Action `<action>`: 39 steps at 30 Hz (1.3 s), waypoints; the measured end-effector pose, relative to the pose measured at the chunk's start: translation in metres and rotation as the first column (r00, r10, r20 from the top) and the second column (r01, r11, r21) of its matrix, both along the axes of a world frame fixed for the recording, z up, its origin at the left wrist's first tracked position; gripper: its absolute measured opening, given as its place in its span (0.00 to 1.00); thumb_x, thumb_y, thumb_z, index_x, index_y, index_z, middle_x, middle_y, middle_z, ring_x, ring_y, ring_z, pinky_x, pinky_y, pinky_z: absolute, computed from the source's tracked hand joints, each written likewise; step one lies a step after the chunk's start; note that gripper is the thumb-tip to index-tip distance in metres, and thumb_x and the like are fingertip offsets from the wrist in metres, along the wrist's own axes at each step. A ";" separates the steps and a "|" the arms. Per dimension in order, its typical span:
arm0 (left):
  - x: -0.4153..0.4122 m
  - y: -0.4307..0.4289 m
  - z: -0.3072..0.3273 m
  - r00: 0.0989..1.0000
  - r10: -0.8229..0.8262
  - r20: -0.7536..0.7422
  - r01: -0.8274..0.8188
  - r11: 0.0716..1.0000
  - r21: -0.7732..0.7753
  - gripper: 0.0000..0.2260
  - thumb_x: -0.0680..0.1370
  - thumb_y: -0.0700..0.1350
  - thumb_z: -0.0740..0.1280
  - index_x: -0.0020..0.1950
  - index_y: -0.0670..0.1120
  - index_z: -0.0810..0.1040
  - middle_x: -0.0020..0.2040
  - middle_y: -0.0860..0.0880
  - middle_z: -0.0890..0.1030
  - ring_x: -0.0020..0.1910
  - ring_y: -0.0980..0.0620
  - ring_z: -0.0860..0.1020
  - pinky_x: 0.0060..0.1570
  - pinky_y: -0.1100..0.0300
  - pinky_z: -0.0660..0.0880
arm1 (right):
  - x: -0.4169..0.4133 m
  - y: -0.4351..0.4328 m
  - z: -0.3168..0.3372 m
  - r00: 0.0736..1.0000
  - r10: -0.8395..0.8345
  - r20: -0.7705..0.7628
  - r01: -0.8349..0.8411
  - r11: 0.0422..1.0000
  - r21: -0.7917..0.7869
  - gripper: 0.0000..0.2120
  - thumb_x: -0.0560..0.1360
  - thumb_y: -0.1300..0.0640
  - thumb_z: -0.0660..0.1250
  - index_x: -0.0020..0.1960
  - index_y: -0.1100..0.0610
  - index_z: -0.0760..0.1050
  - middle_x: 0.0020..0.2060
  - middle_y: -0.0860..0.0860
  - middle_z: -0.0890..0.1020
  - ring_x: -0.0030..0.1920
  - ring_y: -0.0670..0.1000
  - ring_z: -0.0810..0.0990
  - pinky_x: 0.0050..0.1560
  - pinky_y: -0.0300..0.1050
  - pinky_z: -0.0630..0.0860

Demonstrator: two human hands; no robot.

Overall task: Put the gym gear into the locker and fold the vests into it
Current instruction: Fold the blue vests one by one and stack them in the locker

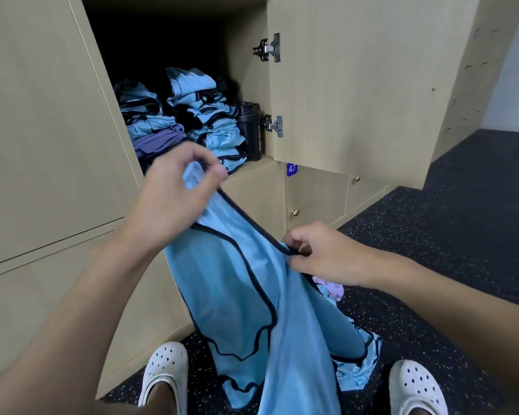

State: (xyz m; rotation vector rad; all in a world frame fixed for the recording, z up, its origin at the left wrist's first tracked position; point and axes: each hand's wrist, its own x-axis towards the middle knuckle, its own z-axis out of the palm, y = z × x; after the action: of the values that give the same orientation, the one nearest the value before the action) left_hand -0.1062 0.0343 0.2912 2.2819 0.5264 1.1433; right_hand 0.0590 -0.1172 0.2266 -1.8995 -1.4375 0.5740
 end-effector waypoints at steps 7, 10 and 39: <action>0.024 -0.030 -0.033 0.774 -0.274 -0.571 0.241 0.961 -0.134 0.23 0.69 0.56 0.78 0.63 0.55 0.80 0.48 0.64 0.82 0.43 0.71 0.77 0.43 0.80 0.68 | -0.004 0.002 0.006 0.998 -0.001 -0.060 0.010 0.988 0.152 0.08 0.76 0.69 0.66 0.49 0.59 0.81 0.42 0.52 0.84 0.40 0.43 0.79 0.45 0.33 0.73; 0.026 -0.027 -0.035 0.770 -0.293 -0.567 0.275 0.954 -0.119 0.02 0.75 0.46 0.74 0.47 0.50 0.85 0.34 0.51 0.81 0.29 0.60 0.71 0.30 0.67 0.68 | -0.004 -0.002 0.006 0.994 0.002 -0.109 0.013 0.991 0.135 0.07 0.76 0.67 0.67 0.53 0.60 0.79 0.44 0.58 0.84 0.36 0.42 0.78 0.41 0.31 0.72; 0.018 -0.008 -0.035 0.865 -0.151 -0.479 0.108 0.987 -0.116 0.05 0.75 0.43 0.75 0.41 0.51 0.82 0.34 0.53 0.82 0.29 0.57 0.77 0.30 0.64 0.74 | 0.013 -0.018 0.022 0.968 -0.103 -0.230 0.095 0.994 -0.046 0.06 0.77 0.59 0.70 0.51 0.60 0.81 0.48 0.60 0.84 0.44 0.53 0.80 0.49 0.49 0.78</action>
State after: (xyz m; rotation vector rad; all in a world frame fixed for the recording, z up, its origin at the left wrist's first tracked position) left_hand -0.0877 0.0263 0.2565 2.4858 0.5816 0.4575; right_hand 0.0724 -0.1356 0.2486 -1.8496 -1.1837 0.7504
